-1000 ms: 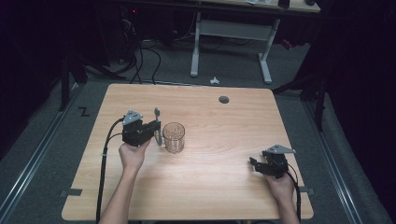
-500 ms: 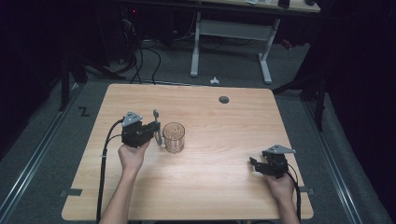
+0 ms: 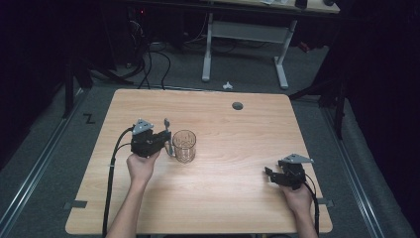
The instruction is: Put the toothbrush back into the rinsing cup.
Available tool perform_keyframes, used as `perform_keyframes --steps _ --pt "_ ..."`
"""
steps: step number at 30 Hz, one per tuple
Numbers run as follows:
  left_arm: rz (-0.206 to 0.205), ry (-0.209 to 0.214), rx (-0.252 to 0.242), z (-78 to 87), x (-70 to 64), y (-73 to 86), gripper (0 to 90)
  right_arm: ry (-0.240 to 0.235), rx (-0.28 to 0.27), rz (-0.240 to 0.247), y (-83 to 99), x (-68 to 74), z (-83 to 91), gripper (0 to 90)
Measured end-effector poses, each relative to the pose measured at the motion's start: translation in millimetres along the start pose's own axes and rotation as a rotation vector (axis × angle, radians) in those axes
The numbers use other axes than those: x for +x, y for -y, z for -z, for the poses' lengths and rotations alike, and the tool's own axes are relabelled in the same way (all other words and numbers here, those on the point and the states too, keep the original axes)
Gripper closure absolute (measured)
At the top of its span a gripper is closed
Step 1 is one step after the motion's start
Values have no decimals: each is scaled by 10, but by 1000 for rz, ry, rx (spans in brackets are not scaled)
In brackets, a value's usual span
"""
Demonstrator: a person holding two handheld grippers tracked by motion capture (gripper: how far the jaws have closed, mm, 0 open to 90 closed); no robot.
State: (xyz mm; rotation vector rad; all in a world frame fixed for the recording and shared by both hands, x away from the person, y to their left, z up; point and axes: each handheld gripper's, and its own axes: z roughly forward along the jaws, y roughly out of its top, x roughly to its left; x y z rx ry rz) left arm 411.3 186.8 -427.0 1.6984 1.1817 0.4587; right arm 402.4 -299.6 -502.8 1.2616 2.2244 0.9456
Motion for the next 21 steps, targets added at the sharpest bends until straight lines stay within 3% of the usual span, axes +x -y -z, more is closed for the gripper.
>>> perform_keyframes --steps 13,21 --pt "11 -3 18 -8 12 3 771 0 0 0 0 0 0 340" --pt "26 -11 18 24 19 -12 648 0 0 1 0 0 0 340"
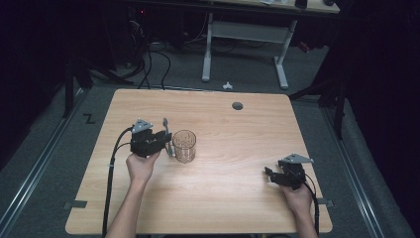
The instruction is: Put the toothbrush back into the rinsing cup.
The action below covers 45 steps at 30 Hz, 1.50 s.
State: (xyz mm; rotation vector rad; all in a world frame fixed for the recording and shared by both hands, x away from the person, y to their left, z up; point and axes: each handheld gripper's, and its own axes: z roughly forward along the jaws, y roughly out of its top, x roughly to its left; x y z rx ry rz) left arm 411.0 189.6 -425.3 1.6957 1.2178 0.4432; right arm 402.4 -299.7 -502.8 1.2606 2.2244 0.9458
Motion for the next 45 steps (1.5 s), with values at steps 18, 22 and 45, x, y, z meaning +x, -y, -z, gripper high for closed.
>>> perform_keyframes --steps 18,22,45 --pt "-31 -44 17 82 -20 -7 491 0 0 -1 0 1 0 340" --pt "-56 -64 16 121 -50 -6 484 0 0 0 0 1 0 340" --pt "-117 -140 20 384 -93 143 465 0 0 -2 0 2 -1 340"
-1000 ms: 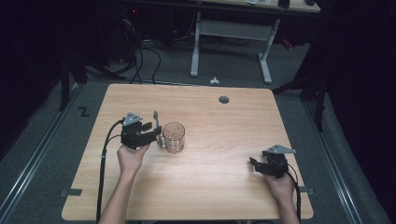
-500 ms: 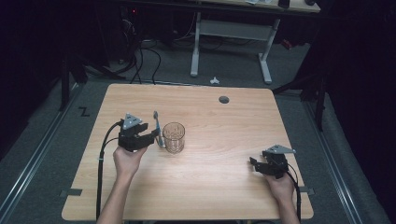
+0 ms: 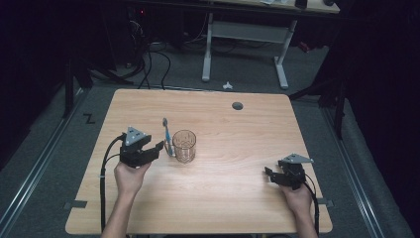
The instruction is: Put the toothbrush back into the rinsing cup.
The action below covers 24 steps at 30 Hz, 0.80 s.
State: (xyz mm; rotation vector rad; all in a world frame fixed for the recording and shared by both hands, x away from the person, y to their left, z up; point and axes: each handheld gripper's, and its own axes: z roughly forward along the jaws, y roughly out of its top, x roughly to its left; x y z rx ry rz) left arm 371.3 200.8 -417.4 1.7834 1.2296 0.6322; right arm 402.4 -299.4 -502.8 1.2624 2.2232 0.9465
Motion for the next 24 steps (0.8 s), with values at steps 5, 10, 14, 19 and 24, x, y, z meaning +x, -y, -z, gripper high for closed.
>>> perform_keyframes --steps 5,10,14,19,24 --pt "-3 -13 6 59 -3 44 459 0 0 0 0 0 0 340" --pt "8 -19 6 87 5 99 458 0 0 0 0 0 0 340" --pt "34 6 0 117 8 124 454 0 0 0 0 0 0 340" --pt "57 19 -5 133 9 181 452 0 0 0 0 0 0 340" --pt "65 22 2 150 4 225 449 0 0 0 0 1 0 340"
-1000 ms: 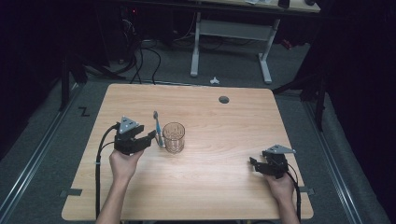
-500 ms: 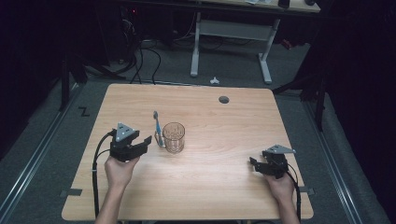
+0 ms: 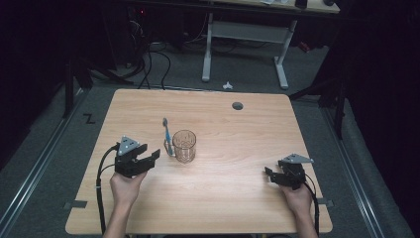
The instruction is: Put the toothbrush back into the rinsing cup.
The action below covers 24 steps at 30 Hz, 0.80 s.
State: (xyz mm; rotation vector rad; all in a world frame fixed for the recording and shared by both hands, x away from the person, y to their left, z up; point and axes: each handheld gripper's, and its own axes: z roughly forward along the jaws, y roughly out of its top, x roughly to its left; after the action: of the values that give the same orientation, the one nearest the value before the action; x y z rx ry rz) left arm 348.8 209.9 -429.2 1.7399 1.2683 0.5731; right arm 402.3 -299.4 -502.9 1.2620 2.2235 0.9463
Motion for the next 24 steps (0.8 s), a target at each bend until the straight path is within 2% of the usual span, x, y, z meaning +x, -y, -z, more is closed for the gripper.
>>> perform_keyframes --steps 4,11,19,24 --pt "5 -6 -4 17 -2 38 447 0 0 0 0 0 0 340" --pt "4 -25 27 7 10 132 442 0 1 0 0 1 1 340" --pt "17 -23 59 -27 24 260 446 0 0 1 0 0 1 340" --pt "4 -28 83 -64 21 311 446 0 0 1 0 0 1 340"
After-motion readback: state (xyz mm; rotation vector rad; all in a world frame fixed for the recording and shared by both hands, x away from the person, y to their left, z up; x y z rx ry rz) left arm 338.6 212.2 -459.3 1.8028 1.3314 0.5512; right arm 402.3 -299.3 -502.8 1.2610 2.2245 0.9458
